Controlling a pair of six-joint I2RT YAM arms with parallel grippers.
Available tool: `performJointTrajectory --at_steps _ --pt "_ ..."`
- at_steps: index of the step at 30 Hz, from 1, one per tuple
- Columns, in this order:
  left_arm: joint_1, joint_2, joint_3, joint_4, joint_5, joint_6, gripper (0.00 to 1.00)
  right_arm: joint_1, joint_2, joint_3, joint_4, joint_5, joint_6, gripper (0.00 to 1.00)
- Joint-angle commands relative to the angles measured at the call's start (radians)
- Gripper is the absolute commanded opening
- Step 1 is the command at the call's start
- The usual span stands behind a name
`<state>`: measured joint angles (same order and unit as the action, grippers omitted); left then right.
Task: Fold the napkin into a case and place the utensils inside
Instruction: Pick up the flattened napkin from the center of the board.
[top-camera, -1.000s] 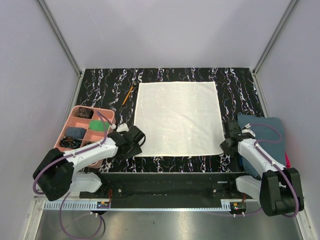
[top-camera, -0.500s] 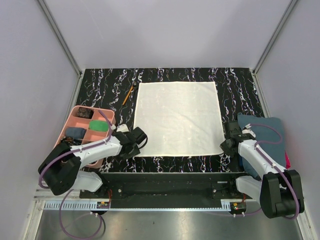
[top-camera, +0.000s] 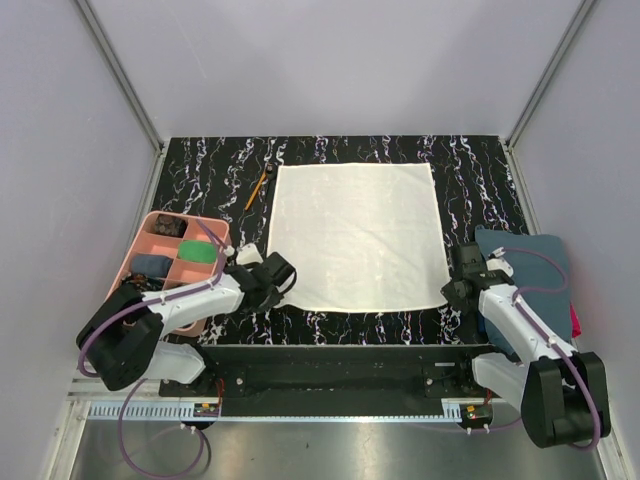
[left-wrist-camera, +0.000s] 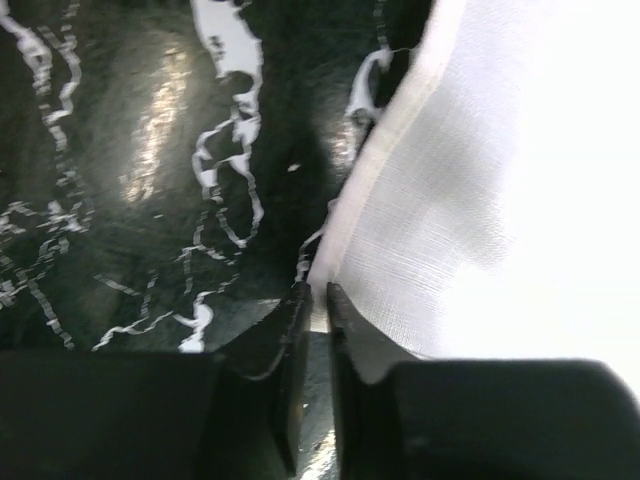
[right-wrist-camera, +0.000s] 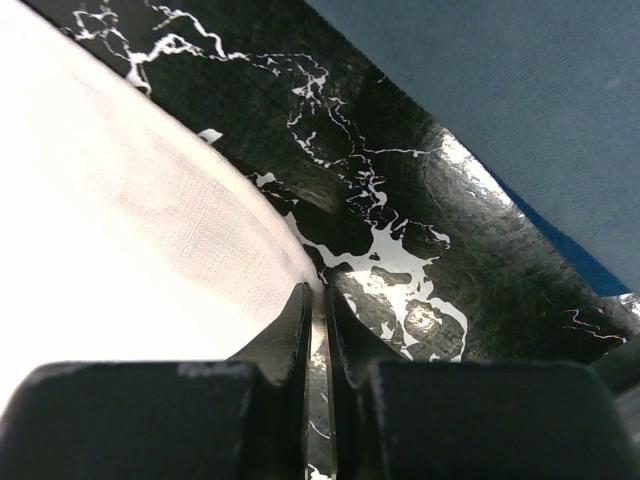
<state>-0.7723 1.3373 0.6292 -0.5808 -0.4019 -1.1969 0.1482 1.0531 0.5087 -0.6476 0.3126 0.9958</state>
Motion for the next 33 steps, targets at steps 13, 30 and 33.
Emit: performJointTrajectory --at_steps 13,30,33 --pt "-0.002 -0.223 -0.026 0.022 -0.017 0.122 0.0 -0.004 -0.169 0.036 0.005 0.002 -0.074 0.0" --pt "-0.004 -0.012 0.084 -0.114 0.08 0.076 0.55 -0.004 -0.14 -0.006 0.017 -0.026 -0.039 0.0" --pt "-0.004 0.0 0.076 -0.125 0.063 0.045 0.52 -0.004 -0.143 -0.012 0.019 -0.027 -0.036 0.0"
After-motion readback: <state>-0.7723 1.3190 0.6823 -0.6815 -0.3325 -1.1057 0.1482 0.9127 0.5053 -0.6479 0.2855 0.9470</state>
